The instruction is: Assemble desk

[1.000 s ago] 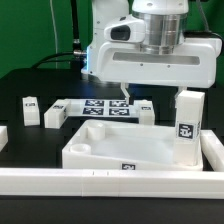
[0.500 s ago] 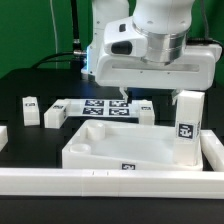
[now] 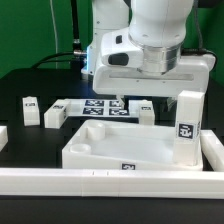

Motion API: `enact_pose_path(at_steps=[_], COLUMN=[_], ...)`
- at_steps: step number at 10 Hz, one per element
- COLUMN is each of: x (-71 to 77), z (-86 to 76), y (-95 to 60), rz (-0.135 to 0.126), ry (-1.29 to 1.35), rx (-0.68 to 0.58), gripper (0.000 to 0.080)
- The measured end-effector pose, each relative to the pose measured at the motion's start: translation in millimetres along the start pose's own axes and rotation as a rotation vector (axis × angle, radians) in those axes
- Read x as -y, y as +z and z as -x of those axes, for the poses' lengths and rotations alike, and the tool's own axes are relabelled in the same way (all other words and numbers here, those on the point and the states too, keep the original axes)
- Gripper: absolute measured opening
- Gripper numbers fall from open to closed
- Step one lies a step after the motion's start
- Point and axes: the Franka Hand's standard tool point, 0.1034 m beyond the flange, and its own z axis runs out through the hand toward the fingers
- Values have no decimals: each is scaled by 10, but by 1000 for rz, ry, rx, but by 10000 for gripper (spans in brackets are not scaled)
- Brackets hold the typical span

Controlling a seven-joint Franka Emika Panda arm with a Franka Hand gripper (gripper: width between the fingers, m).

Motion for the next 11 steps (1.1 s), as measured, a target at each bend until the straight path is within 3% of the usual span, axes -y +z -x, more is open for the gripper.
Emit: enact_pose_path(at_steps=[2, 6, 10, 11], x=[-8, -82, -100, -94], z=[28, 151, 206, 133], y=[24, 68, 141, 160], rz=[2, 1, 32, 32], ry=[0, -18, -19, -20], rx=[32, 282, 539, 521], gripper=[648, 648, 648, 648])
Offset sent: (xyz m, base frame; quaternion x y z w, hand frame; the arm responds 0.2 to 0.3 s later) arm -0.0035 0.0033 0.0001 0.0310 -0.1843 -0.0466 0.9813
